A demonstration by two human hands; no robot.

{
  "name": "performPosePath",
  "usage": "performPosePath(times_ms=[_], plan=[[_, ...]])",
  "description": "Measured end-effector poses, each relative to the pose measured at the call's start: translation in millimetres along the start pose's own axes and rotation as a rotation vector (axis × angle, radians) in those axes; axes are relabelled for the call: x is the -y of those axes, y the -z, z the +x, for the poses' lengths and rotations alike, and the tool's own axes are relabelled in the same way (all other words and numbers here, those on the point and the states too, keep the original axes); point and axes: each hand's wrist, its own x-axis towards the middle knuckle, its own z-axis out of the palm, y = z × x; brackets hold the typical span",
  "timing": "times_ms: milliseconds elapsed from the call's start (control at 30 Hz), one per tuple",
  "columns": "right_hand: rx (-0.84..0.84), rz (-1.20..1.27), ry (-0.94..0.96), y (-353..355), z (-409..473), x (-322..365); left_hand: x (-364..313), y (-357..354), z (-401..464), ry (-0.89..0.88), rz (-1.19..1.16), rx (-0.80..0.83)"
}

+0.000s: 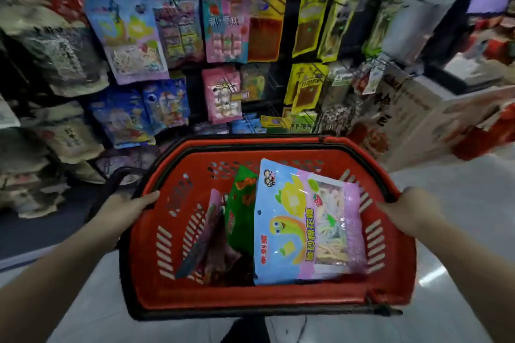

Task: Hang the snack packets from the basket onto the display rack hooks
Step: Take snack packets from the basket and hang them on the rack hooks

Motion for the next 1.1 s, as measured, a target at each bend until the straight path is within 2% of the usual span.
performPosePath(times_ms=[300,567,900,1100], plan=[[0.264,-0.052,-0.027,-109,152,-23,54,-118,80,0.243,-0.075,-0.088],[0.339,-0.179,0.014,-253,261,-53,155,-223,149,0.416,-0.056,-0.220],[0.424,-0.227,0.042,-475,347,-118,315,-339,266,0.468,0.049,-0.361],[0.455,-0.259,0.081,-553,366,-145,380,-374,306,0.490,0.069,-0.467]])
